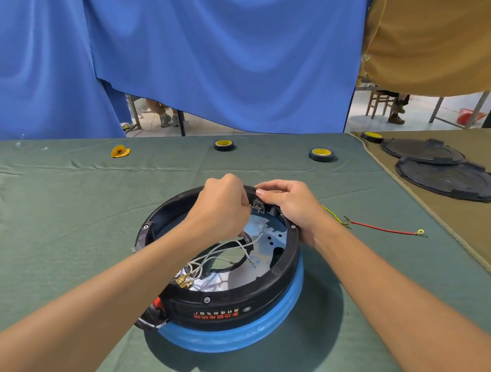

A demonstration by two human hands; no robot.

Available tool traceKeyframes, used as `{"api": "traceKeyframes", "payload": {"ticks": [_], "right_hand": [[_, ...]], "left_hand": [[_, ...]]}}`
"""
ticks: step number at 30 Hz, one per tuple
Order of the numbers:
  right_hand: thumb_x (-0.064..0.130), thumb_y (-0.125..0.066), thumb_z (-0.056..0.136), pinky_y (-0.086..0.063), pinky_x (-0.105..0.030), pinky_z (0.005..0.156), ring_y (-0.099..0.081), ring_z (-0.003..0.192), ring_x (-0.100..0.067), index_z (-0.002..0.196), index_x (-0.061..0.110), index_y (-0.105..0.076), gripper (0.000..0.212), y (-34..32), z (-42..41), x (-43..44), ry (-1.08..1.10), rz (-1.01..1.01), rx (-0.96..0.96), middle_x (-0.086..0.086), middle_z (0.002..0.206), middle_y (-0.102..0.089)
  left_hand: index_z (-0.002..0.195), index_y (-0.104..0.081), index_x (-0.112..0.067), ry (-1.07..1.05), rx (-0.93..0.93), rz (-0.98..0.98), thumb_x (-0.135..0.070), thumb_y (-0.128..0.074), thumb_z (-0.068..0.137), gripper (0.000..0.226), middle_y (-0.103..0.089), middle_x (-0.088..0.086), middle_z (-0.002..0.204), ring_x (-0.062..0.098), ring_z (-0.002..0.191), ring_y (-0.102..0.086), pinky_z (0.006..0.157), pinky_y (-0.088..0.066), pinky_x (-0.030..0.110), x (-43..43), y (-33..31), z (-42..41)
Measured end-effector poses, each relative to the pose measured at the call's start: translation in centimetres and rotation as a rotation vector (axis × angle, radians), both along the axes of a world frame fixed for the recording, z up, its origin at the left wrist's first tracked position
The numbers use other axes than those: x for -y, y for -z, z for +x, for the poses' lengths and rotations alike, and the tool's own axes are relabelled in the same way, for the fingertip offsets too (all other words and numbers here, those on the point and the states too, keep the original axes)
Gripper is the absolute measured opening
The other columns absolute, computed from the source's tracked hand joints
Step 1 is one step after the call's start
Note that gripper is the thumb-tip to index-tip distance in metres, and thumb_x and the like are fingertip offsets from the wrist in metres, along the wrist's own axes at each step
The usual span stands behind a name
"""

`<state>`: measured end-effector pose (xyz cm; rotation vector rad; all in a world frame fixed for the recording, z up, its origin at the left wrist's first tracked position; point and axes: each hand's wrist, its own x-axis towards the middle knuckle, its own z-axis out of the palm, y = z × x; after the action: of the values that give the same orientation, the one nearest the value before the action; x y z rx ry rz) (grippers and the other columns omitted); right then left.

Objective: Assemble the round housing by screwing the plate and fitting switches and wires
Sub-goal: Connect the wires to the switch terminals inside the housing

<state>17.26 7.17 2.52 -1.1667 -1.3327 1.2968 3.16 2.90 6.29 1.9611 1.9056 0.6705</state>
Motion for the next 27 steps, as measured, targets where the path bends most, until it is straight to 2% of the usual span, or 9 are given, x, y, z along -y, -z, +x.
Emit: {"api": "traceKeyframes", "payload": {"ticks": [2, 4, 13, 19, 23, 27], "right_hand": [[0.008, -0.066, 0.09, -0.054, -0.048, 0.092, -0.065, 0.085, -0.025, 0.101, 0.005, -0.071, 0.013, 0.0, 0.05, 0.0, -0.007, -0.001, 0.004, -0.017, 0.096, -0.07], [0.008, -0.065, 0.09, -0.053, -0.044, 0.09, -0.064, 0.085, -0.023, 0.103, 0.003, -0.071, 0.014, -0.02, 0.06, 0.03, -0.012, 0.002, 0.005, -0.012, 0.091, -0.07], [0.009, -0.066, 0.09, -0.054, -0.046, 0.092, -0.067, 0.09, -0.026, 0.103, 0.005, -0.071, 0.015, 0.05, 0.18, -0.01, -0.02, 0.011, 0.014, -0.016, 0.1, -0.071], [0.009, -0.065, 0.09, -0.056, -0.041, 0.087, -0.066, 0.085, -0.022, 0.103, 0.006, -0.072, 0.014, 0.1, 0.2, -0.02, -0.026, 0.012, 0.012, -0.013, 0.096, -0.071], [0.009, -0.065, 0.091, -0.058, -0.035, 0.079, -0.068, 0.08, -0.019, 0.103, 0.007, -0.072, 0.014, 0.08, 0.24, -0.03, -0.03, 0.011, 0.014, -0.012, 0.095, -0.072], [0.009, -0.066, 0.09, -0.058, -0.031, 0.076, -0.067, 0.078, -0.017, 0.102, 0.008, -0.072, 0.013, 0.12, 0.24, -0.04, -0.032, 0.016, 0.015, -0.007, 0.09, -0.071]], "left_hand": [[0.099, -0.07, -0.003, -0.003, -0.064, 0.007, -0.006, -0.058, 0.095, 0.013, -0.066, 0.018, 0.093, 0.033, 0.075, -0.07, 0.072, -0.061, 0.043, 0.02, 0.54, 0.06], [0.102, -0.071, -0.003, -0.019, -0.076, 0.001, -0.008, -0.059, 0.095, 0.014, -0.066, 0.018, 0.096, 0.034, 0.079, -0.069, 0.076, -0.06, 0.044, 0.01, 0.91, 0.0], [0.1, -0.075, -0.004, 0.005, -0.015, 0.006, -0.01, -0.063, 0.095, 0.015, -0.069, 0.017, 0.091, 0.031, 0.074, -0.069, 0.075, -0.06, 0.044, -0.55, 0.9, 0.26], [0.097, -0.076, -0.006, -0.001, 0.024, 0.034, -0.01, -0.061, 0.096, 0.015, -0.071, 0.012, 0.084, 0.021, 0.061, -0.069, 0.061, -0.059, 0.028, -0.5, 1.08, -0.02], [0.096, -0.075, -0.006, 0.002, 0.039, 0.032, -0.011, -0.061, 0.096, 0.015, -0.07, 0.013, 0.083, 0.023, 0.061, -0.07, 0.063, -0.06, 0.031, -0.62, 1.14, 0.02], [0.094, -0.075, -0.005, 0.005, 0.036, 0.021, -0.011, -0.062, 0.096, 0.015, -0.069, 0.012, 0.075, 0.022, 0.059, -0.068, 0.061, -0.056, 0.027, -0.85, 1.18, 0.06]]}}
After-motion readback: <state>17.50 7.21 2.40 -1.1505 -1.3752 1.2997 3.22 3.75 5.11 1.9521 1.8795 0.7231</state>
